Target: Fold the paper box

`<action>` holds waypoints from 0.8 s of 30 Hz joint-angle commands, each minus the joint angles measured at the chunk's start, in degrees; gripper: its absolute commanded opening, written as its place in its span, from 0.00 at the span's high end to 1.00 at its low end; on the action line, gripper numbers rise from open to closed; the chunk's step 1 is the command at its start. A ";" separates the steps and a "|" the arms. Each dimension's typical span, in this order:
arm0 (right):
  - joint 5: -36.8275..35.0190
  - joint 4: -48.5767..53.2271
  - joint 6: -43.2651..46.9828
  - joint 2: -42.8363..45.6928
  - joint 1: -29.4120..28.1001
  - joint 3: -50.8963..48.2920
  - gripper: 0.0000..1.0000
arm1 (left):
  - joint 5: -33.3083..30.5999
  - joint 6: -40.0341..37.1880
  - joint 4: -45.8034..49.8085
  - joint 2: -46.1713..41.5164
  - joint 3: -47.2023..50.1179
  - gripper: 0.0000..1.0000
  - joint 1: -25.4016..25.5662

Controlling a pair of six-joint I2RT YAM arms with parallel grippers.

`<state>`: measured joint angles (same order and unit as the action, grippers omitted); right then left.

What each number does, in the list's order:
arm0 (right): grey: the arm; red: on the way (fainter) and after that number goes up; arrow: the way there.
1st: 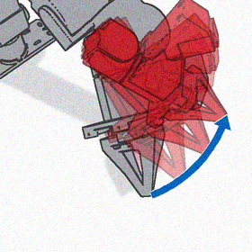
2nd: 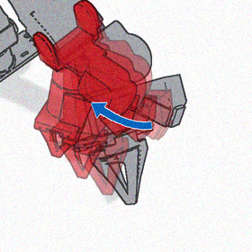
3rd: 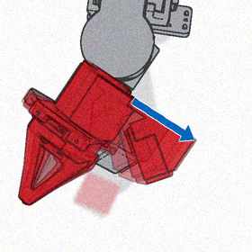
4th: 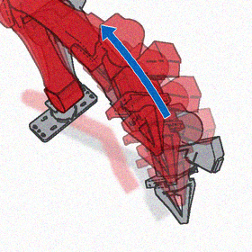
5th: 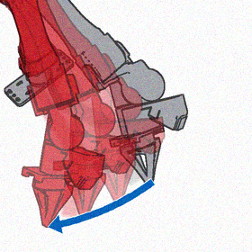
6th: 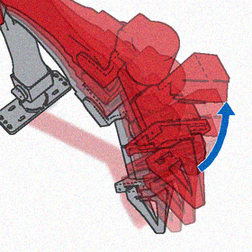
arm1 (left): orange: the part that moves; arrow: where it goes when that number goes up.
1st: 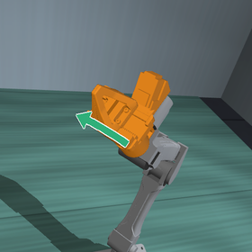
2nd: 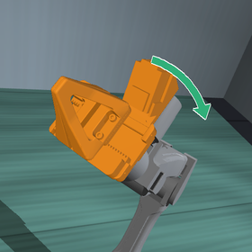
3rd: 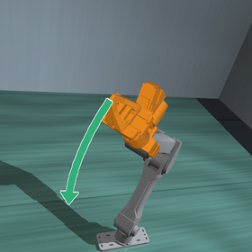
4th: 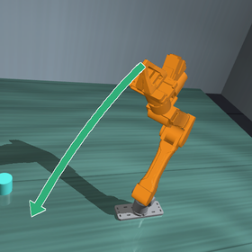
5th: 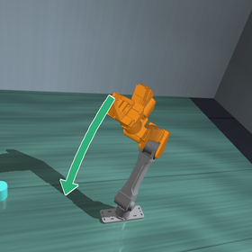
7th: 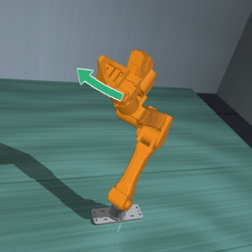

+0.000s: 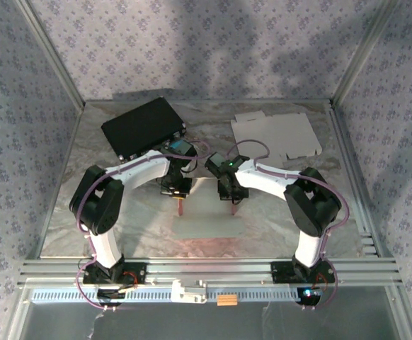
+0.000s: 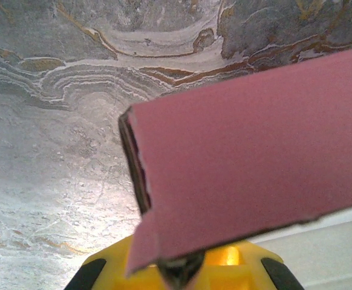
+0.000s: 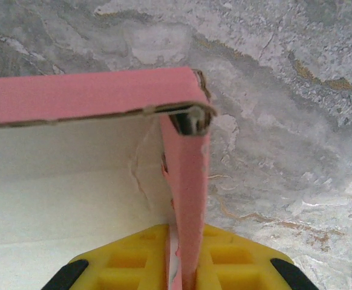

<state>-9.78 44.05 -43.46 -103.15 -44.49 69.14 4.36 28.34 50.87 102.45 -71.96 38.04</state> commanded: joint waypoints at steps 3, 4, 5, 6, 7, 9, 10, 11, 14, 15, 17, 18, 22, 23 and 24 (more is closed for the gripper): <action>0.72 -0.72 0.59 -1.70 0.49 -0.33 0.83 | -0.06 -1.18 -0.25 -0.33 -1.51 1.00 1.07; 0.63 -1.05 0.59 -1.70 0.63 -1.29 0.84 | -0.13 -1.22 -0.12 -0.41 -1.49 1.00 1.13; 0.40 -1.13 0.44 -1.61 0.76 -2.42 0.84 | -0.19 -1.18 -0.14 -0.49 -1.60 1.00 1.10; 0.25 -1.17 0.49 -1.61 0.82 -2.61 0.85 | -0.31 -1.18 -0.16 -0.51 -1.60 1.00 1.16; 0.04 -1.09 0.62 -1.61 0.89 -2.57 0.86 | -0.54 -1.18 -0.07 -0.55 -1.72 1.00 1.18; -0.61 -0.49 0.76 -1.95 0.90 -2.18 0.87 | -0.78 -1.10 0.08 -0.59 -1.69 1.00 1.18; -0.89 0.01 0.74 -2.28 0.88 -1.82 0.89 | -0.90 -1.09 0.08 -0.59 -1.77 1.00 1.24; -1.34 0.82 0.62 -2.63 0.82 -1.47 0.91 | -1.19 -1.01 0.27 -0.63 -1.78 1.00 1.19; -3.27 3.07 0.52 -3.34 0.39 -1.37 0.95 | -1.61 -0.70 0.37 -0.79 -1.81 1.00 1.19; -4.20 4.06 0.42 -3.52 0.03 0.85 0.97 | -1.80 -0.53 0.42 -0.90 -1.84 1.00 1.22; -6.55 6.88 0.30 -4.30 -0.94 2.55 1.00 | -2.16 -0.02 0.43 -1.20 -1.94 1.00 1.20; -7.34 7.99 0.07 -4.62 -1.31 3.26 1.00 | -2.26 0.11 0.36 -1.36 -2.04 1.00 1.30; -9.67 12.39 -0.20 -6.97 -2.64 6.56 1.00 | -2.49 0.80 0.15 -1.64 -2.30 1.00 1.23; -10.22 13.82 -0.47 -7.66 -2.88 7.58 1.00 | -2.46 0.93 0.28 -1.61 -2.30 1.00 1.20; -10.62 15.04 -0.73 -8.18 -3.19 8.36 1.00 | -2.49 1.08 0.19 -1.62 -2.29 1.00 1.24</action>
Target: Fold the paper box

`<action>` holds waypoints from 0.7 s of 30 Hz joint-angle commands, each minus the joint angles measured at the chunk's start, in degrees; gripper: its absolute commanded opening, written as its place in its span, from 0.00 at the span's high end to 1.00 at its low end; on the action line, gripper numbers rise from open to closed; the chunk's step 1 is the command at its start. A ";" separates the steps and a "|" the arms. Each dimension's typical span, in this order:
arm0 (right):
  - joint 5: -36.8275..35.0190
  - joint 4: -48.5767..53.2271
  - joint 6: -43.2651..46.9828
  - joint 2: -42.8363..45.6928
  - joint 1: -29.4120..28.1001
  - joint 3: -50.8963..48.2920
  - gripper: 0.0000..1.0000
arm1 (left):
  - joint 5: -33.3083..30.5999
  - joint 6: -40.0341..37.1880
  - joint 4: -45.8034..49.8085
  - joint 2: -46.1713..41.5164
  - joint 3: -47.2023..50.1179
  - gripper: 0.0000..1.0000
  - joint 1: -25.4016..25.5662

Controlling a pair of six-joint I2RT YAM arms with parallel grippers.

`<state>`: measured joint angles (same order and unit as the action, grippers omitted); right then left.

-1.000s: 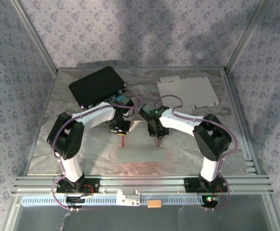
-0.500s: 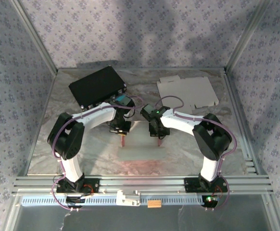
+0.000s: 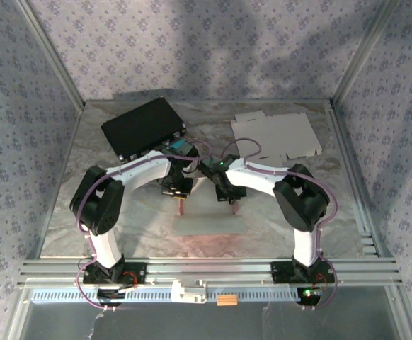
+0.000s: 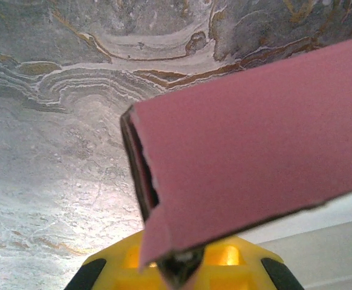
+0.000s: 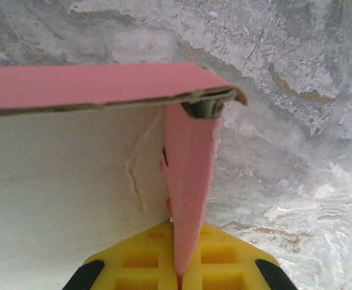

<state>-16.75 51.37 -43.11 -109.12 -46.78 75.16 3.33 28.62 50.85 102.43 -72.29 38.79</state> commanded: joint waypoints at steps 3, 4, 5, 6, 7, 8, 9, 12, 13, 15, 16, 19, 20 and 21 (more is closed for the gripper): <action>-3.92 9.72 -1.55 -3.52 -1.17 4.45 1.00 | -1.58 1.17 -0.01 -1.71 -1.89 1.00 0.50; -3.81 10.43 -1.58 -4.17 -1.29 5.25 1.00 | -1.58 1.34 0.02 -1.74 -1.89 1.00 0.49; -3.76 11.43 -1.76 -4.99 -1.45 6.13 1.00 | -1.57 1.44 -0.17 -1.79 -1.88 1.00 0.48; -3.66 12.23 -1.80 -5.72 -1.59 6.92 1.00 | -1.58 1.59 -0.26 -1.80 -1.89 1.00 0.49; -3.49 13.00 -2.08 -6.53 -1.64 7.60 1.00 | -1.58 1.85 -0.27 -1.72 -1.81 1.00 0.50; -3.18 13.39 -2.47 -6.87 -1.79 8.06 1.00 | -1.58 2.04 -0.48 -1.71 -1.76 1.00 0.50; -2.68 12.89 -2.66 -6.69 -1.73 7.77 1.00 | -1.49 2.21 -0.55 -1.71 -1.67 1.00 0.50; -2.24 9.88 -2.98 -4.48 -1.78 5.64 1.00 | -1.40 2.57 -0.67 -1.54 -1.13 1.00 0.43; -2.34 9.15 -3.02 -3.61 -1.65 5.06 1.00 | -1.40 2.51 -0.73 -1.40 -0.94 0.99 0.44; -2.69 7.65 -3.05 -1.78 -1.51 3.79 1.00 | -1.44 2.82 -0.73 -1.21 -0.41 0.91 0.49; -3.29 6.77 -2.89 -0.72 -1.56 3.17 1.00 | -1.42 2.89 -0.75 -1.18 -0.03 0.89 0.49; -4.21 5.02 -2.56 1.41 -1.74 1.96 1.00 | -2.09 3.52 -1.52 -2.15 1.25 0.85 0.48; -4.43 4.59 -2.49 1.83 -1.86 1.65 1.00 | -2.26 3.68 -1.89 -2.40 1.66 0.83 0.49; -4.59 4.29 -2.42 2.10 -1.99 1.45 1.00 | -2.28 3.80 -2.05 -2.54 1.78 0.82 0.49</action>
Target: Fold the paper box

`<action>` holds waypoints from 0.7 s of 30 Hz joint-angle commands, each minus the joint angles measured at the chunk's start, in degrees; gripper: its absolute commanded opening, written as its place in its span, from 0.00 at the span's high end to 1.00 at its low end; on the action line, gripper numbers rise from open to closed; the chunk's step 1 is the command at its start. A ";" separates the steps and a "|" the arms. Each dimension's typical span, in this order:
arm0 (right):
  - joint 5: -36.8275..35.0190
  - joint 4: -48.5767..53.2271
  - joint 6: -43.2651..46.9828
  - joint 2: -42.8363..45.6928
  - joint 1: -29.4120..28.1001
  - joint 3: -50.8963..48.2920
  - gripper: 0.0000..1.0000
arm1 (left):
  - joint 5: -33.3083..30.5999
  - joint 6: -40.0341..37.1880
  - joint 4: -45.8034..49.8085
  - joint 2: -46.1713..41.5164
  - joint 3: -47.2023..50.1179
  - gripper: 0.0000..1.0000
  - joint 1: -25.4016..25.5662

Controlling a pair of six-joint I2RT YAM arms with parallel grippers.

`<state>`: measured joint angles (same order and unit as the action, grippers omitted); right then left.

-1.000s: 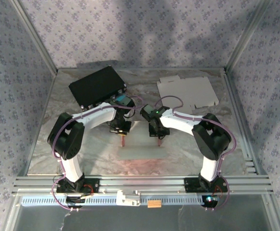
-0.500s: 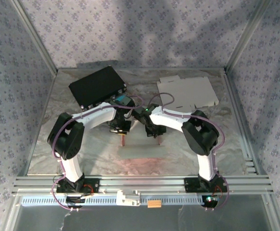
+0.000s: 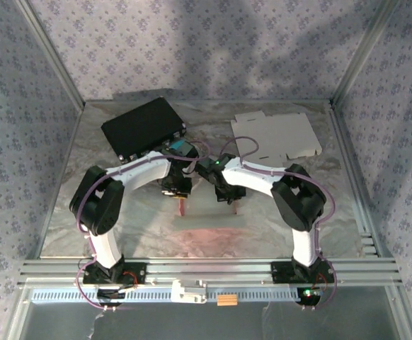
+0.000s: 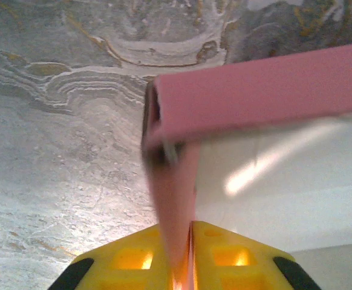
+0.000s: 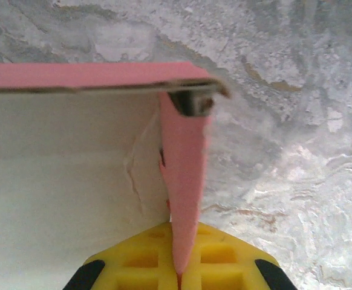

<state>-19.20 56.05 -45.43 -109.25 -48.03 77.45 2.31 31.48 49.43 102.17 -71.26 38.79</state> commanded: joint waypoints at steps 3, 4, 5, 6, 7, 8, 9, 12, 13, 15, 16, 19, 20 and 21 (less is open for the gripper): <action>-2.22 -1.03 -0.19 2.64 -1.23 -1.19 1.00 | -0.73 1.01 -0.89 -1.47 0.69 0.80 0.44; -2.37 -1.00 -0.42 2.63 -1.50 -1.16 1.00 | -0.67 1.10 -0.89 -1.20 0.69 0.80 0.47; -2.72 -0.86 -0.46 2.76 -1.67 -1.12 1.00 | -0.55 1.30 -0.99 -1.02 0.69 0.80 0.50; -2.94 -1.01 -0.48 2.95 -1.84 -1.26 1.00 | -0.55 1.59 -1.00 -0.93 0.69 0.79 0.48; -3.03 -1.33 -0.45 3.14 -1.96 -1.48 1.00 | -0.54 1.93 -0.96 -0.90 0.82 0.78 0.50; -2.98 -1.38 -0.43 3.16 -1.98 -1.59 1.00 | -0.56 2.23 -1.05 -0.90 0.99 0.76 0.50; -2.95 -1.38 -0.51 3.04 -2.01 -1.61 1.00 | -0.56 2.55 -1.00 -0.96 1.20 0.75 0.49; -3.00 -1.69 -0.44 3.23 -2.00 -1.90 1.00 | 0.05 3.61 -2.17 -1.36 2.47 0.71 0.09; -2.99 -1.82 -0.45 3.37 -1.98 -2.09 1.00 | 0.05 3.83 -2.40 -1.27 2.76 0.71 -0.19; -2.97 -2.00 -0.37 3.51 -1.98 -2.33 1.00 | 0.07 3.69 -2.64 -1.01 2.95 0.71 -0.77; -2.96 -1.93 -0.52 3.52 -1.98 -2.31 1.00 | 0.13 3.56 -2.74 -0.86 2.97 0.72 -0.95; -2.90 -2.06 -0.55 3.34 -1.94 -2.48 1.00 | -0.01 3.32 -2.35 -0.27 2.80 0.74 -1.01; -2.86 -1.91 -0.67 3.34 -1.89 -2.56 1.00 | -0.06 3.37 -2.23 -0.14 2.97 0.76 -1.03; -2.87 -1.91 -0.79 3.34 -1.85 -2.44 1.00 | -0.06 3.45 -2.25 -0.04 3.16 0.78 -0.99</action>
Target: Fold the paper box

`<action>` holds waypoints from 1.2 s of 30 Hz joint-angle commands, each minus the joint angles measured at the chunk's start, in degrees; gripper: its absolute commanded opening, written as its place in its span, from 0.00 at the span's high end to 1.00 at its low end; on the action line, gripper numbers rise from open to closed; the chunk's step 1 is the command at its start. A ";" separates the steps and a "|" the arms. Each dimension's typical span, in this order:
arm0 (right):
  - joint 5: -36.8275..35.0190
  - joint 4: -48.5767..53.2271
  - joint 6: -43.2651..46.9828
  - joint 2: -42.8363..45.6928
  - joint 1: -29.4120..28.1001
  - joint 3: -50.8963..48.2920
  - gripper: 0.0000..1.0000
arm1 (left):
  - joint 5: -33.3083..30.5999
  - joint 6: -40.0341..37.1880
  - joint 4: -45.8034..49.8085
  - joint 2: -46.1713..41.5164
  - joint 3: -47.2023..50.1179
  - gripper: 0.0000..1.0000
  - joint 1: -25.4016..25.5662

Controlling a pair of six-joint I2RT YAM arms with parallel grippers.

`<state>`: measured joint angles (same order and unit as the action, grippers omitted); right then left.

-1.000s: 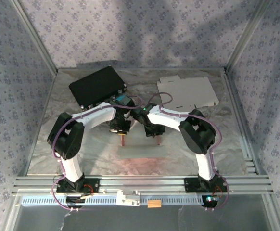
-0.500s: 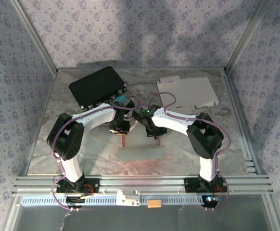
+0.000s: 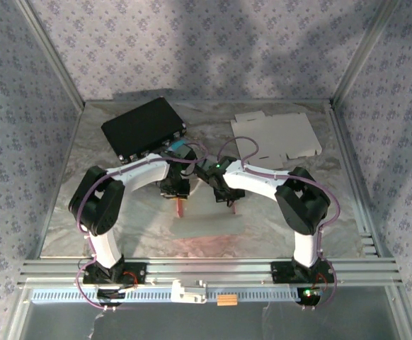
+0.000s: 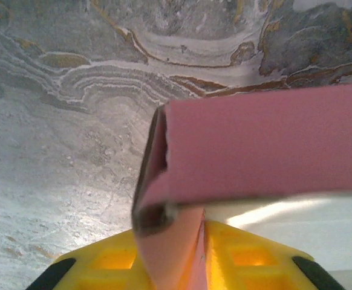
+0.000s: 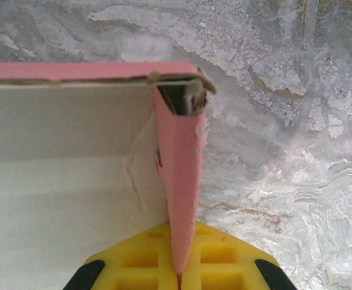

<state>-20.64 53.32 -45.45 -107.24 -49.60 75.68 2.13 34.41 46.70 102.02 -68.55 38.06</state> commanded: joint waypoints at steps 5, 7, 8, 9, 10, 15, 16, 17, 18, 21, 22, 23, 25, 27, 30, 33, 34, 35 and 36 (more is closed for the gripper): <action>-1.45 0.82 -1.17 1.25 -0.14 -0.69 1.00 | -1.42 1.50 1.68 0.53 0.97 0.88 0.21; -1.50 0.82 -1.54 1.14 -0.27 -0.72 1.00 | -2.95 2.29 2.49 0.72 0.84 0.90 0.92; -1.27 0.59 -1.60 1.23 -0.30 -0.92 1.00 | -3.93 2.99 3.14 0.93 0.66 0.91 1.36; -1.16 0.56 -1.75 1.24 -0.25 -1.06 1.00 | -5.09 3.79 3.82 1.07 0.47 0.93 1.93; -1.06 0.35 -1.90 1.24 -0.28 -1.17 1.00 | -6.22 4.61 4.45 1.16 0.31 0.94 2.49; -0.80 -0.36 -2.31 1.04 -0.67 -1.78 1.00 | -11.21 10.00 8.48 2.67 -1.68 1.00 5.30; -0.78 -0.56 -2.39 1.14 -0.67 -1.91 1.00 | -12.17 10.92 9.72 3.19 -2.39 1.00 5.70; -0.72 -0.83 -2.64 1.29 -0.78 -2.19 1.00 | -13.33 11.80 11.11 3.80 -3.26 1.00 6.07; -0.67 -1.08 -2.87 1.38 -0.84 -2.39 1.00 | -14.24 12.71 12.32 4.35 -4.04 1.00 6.27; -0.47 -2.26 -3.19 1.89 -1.07 -3.15 1.00 | -15.17 14.74 14.66 5.78 -5.93 1.00 6.86; -0.39 -2.53 -3.31 1.86 -1.16 -3.34 1.00 | -15.72 15.18 15.19 6.12 -6.55 1.00 7.28; -0.36 -2.94 -3.28 2.00 -1.21 -3.49 1.00 | -15.86 15.54 15.43 6.46 -7.18 1.00 7.61; -0.18 -3.53 -3.32 1.95 -1.25 -3.70 1.00 | -15.68 15.84 15.44 7.16 -8.15 1.00 8.07; 0.16 -4.01 -3.36 1.78 -1.20 -3.80 1.00 | -15.41 16.12 15.68 8.04 -8.98 1.00 8.40; 0.39 -4.34 -3.40 1.77 -1.24 -3.79 1.00 | -15.88 15.83 15.80 8.98 -9.49 1.00 8.96; 0.43 -4.15 -3.49 1.94 -1.10 -3.86 1.00 | -14.78 14.25 15.10 9.30 -9.83 1.00 9.04; 0.44 -4.04 -3.59 1.99 -1.04 -3.98 1.00 | -14.06 13.42 14.31 8.79 -9.82 1.00 9.05; 0.36 -4.03 -3.61 2.12 -1.02 -4.17 1.00 | -13.56 12.90 13.67 7.98 -9.84 0.92 9.11; 0.29 -4.14 -3.65 2.37 -1.02 -4.43 1.00 | -13.21 12.48 13.27 7.17 -10.06 0.82 9.13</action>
<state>-18.57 49.43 -47.66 -106.02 -50.39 71.70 -8.38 47.29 58.19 109.84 -77.84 43.64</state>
